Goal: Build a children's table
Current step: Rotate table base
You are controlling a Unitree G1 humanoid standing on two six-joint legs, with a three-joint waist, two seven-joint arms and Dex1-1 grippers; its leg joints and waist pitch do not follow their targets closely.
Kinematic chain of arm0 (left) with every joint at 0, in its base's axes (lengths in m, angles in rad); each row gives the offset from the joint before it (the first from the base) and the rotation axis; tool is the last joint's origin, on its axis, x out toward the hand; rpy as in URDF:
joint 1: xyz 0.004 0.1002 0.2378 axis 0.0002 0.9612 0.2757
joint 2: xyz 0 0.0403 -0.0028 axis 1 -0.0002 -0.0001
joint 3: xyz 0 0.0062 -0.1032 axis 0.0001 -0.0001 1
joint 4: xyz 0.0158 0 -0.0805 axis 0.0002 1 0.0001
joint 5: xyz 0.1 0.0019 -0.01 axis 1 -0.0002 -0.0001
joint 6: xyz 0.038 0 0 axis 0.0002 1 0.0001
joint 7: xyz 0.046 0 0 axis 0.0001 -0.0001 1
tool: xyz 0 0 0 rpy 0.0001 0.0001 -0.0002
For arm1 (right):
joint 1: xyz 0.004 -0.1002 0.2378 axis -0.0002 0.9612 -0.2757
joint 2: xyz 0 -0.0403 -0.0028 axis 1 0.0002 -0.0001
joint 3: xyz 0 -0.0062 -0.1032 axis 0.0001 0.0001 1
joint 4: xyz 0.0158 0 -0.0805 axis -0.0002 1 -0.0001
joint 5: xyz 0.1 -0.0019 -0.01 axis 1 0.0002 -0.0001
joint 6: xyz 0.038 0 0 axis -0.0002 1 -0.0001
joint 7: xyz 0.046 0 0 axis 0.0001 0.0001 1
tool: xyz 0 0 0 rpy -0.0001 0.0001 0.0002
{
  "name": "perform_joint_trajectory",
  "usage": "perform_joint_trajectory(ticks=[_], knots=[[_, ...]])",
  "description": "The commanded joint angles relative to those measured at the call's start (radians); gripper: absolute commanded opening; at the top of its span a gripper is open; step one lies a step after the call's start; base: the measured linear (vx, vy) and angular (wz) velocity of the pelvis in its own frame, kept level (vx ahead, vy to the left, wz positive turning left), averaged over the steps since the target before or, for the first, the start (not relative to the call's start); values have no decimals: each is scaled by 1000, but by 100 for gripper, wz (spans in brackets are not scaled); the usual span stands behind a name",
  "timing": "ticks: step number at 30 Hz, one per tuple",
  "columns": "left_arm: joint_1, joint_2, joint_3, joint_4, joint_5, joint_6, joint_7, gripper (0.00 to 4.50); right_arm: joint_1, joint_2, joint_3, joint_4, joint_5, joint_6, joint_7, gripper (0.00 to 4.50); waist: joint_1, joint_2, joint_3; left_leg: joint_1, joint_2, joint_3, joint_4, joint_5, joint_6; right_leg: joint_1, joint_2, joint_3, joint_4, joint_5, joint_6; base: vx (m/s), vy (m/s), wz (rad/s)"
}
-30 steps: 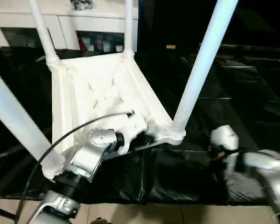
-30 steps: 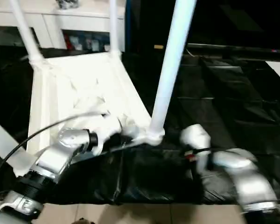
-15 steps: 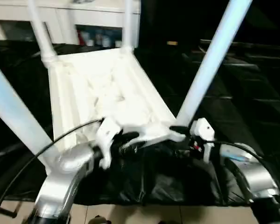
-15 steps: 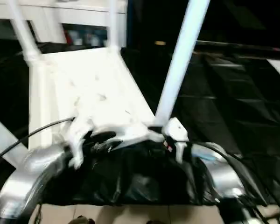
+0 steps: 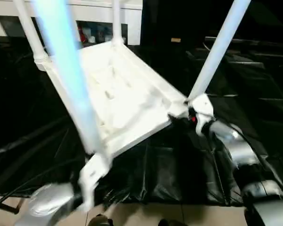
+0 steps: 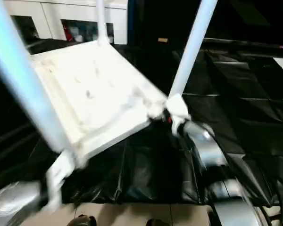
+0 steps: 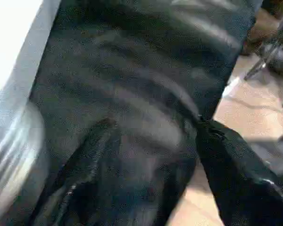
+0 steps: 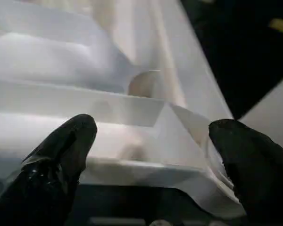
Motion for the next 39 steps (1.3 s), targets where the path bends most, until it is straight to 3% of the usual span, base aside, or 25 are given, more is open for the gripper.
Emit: perform_joint_trajectory(ticks=[1,2,5,6,7,9,10,12,14,15,17,19,20,21,23,27,29,35,38,39], knots=[[53,37,44,13,-35,-81,-65,323,-49,10,-43,86,-13,-32,-73,450,-7,10,-48,14,18,-6,-74,-279,10,30,-21,30,-66,-265,-162,0,0,0],[53,37,44,13,-35,-81,-65,333,-49,10,-43,86,-13,-32,-73,450,-9,8,-49,9,16,-5,-73,-264,15,31,-23,30,-63,-241,-172,0,0,0],[114,41,125,44,-66,-162,-88,355,-64,24,-45,110,-11,-46,-64,450,-9,10,-55,13,16,0,-65,-208,33,34,-19,31,-51,-129,-191,0,0,0],[120,35,140,45,-75,-169,-85,359,-61,24,-42,108,-11,-48,-58,450,-11,10,-55,9,15,1,-64,-187,42,39,-18,31,-46,-87,-203,0,0,0],[127,27,161,47,-87,-176,-81,366,-55,23,-40,102,-11,-50,-50,450,-8,4,-60,14,16,3,-60,-165,54,41,-18,31,-41,-53,-215,0,0,0],[132,0,249,56,-144,-193,-69,387,-19,12,-28,68,-11,-55,-31,450,-7,6,-57,13,16,6,-59,-159,65,41,-18,32,-42,-36,-226,0,0,0],[128,-8,275,60,-165,-199,-66,393,-4,8,-27,54,-12,-54,-33,450,-7,-4,-61,14,16,8,-58,-159,68,44,-18,32,-43,-39,-226,0,0,0],[106,-22,326,67,-223,-203,-60,400,40,1,-29,10,-12,-41,-40,450,-5,0,-59,15,17,7,-60,-174,70,42,-19,32,-45,-69,-220,0,0,0],[52,-26,357,80,-296,-218,-57,408,129,-11,-25,-84,-30,-33,-70,450,-1,-1,-59,20,18,5,-63,-208,53,41,-19,33,-50,-132,-200,0,0,0],[35,-25,355,88,-309,-224,-56,433,146,-12,-26,-101,-36,-33,-78,450,5,-1,-59,27,19,6,-64,-234,39,36,-18,34,-55,-166,-184,0,0,0],[16,-28,352,97,-318,-227,-57,437,160,-12,-29,-116,-40,-26,-86,450,-1,-7,-60,19,18,0,-70,-262,20,42,-20,33,-54,-205,-167,0,0,0],[-54,-39,326,135,-318,-230,-60,447,180,-9,-36,-127,-47,-6,-109,450,-3,-10,-62,24,17,1,-67,-277,12,36,-21,35,-58,-235,-152,0,0,0],[-54,-39,326,135,-318,-230,-60,447,180,-9,-36,-127,-47,-6,-109,450,-4,-10,-62,23,14,2,-68,-277,9,36,-19,36,-59,-241,-147,0,0,0],[-103,-55,302,157,-310,-223,-63,447,181,-2,-40,-116,-50,5,-124,450,-4,-9,-72,21,16,-2,-67,-275,-2,44,-23,34,-55,-235,-143,0,0,0],[-148,-73,265,166,-312,-204,-66,447,166,5,-34,-86,-64,13,-151,450,-5,-14,-71,19,14,-2,-65,-277,-9,41,-25,35,-56,-249,-137,0,0,0],[-267,-132,152,202,-265,-206,-37,447,95,38,-13,21,-93,16,-200,450,-2,-15,-81,20,13,-1,-57,-253,-12,40,-27,34,-50,-223,-157,0,0,0],[-287,-139,133,212,-257,-208,-33,447,82,47,-10,38,-96,13,-202,450,-3,-17,-82,14,14,-3,-56,-248,-12,44,-30,33,-47,-223,-157,0,0,0],[-426,-231,-14,248,-214,-195,-36,447,-17,134,24,179,-115,-15,-184,450,-1,-4,-84,16,14,-5,-53,-256,-30,42,-30,31,-40,-191,-183,0,0,0],[-458,-265,-73,246,-212,-177,-40,447,-42,158,34,226,-128,-20,-195,450,-5,-5,-88,11,14,-8,-52,-243,-30,50,-31,30,-33,-144,-193,0,0,0],[-481,-299,-124,252,-203,-177,-44,447,-55,174,31,248,-128,-23,-203,450,-5,-4,-91,13,14,-8,-49,-232,-26,52,-31,30,-30,-118,-202,0,0,0]])
